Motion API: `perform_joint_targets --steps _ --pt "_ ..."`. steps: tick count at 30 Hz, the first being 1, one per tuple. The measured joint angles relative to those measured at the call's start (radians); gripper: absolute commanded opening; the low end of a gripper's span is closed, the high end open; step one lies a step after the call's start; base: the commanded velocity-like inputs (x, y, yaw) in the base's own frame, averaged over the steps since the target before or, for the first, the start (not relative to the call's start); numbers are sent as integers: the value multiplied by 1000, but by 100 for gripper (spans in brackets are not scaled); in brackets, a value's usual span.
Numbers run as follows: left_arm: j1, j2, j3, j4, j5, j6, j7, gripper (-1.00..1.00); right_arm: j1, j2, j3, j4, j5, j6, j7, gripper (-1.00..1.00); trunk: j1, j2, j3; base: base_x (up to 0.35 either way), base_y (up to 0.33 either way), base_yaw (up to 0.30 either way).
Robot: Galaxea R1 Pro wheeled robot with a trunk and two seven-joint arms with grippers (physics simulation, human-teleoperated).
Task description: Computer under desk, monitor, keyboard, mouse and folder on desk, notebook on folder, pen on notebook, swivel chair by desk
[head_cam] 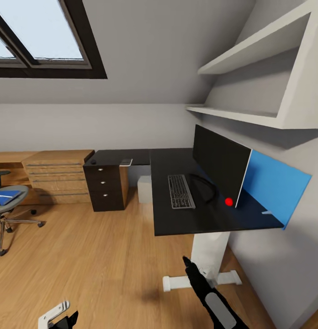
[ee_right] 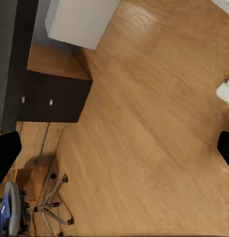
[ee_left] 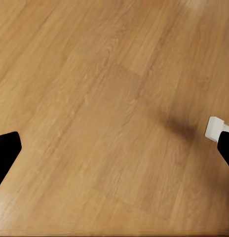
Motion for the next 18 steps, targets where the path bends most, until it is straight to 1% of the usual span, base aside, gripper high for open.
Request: perform_joint_targets --steps 1,4,5,8,11,12,15,18 --pt "0 0 -1 7 0 1 0 100 0 8 -1 53 68 -34 -1 100 -4 7 3 0 0 0" --pt "0 0 -3 15 0 2 0 100 -1 15 -2 141 183 -119 -2 100 -15 28 13 0 0 0" --pt "0 -1 -9 18 0 3 0 100 -1 17 -2 196 258 -188 -2 100 -19 35 16 0 0 0" --pt "0 -1 -22 20 0 3 1 100 -1 19 -1 273 367 -300 -3 100 -31 56 25 0 0 0" --pt "0 -1 -31 21 0 1 0 100 -1 20 -1 343 459 -401 -5 100 -42 77 35 0 0 0" --pt "0 -1 -35 22 0 0 0 100 -1 19 -1 385 507 -457 -6 100 -46 84 38 0 0 0" --pt "0 -2 -38 26 1 -1 -1 100 -1 18 -1 445 568 -527 -6 100 -58 105 47 0 0 0" --pt "0 -3 -40 47 1 -3 -1 100 -1 18 -1 498 608 -574 -6 100 -69 126 56 0 0 0"
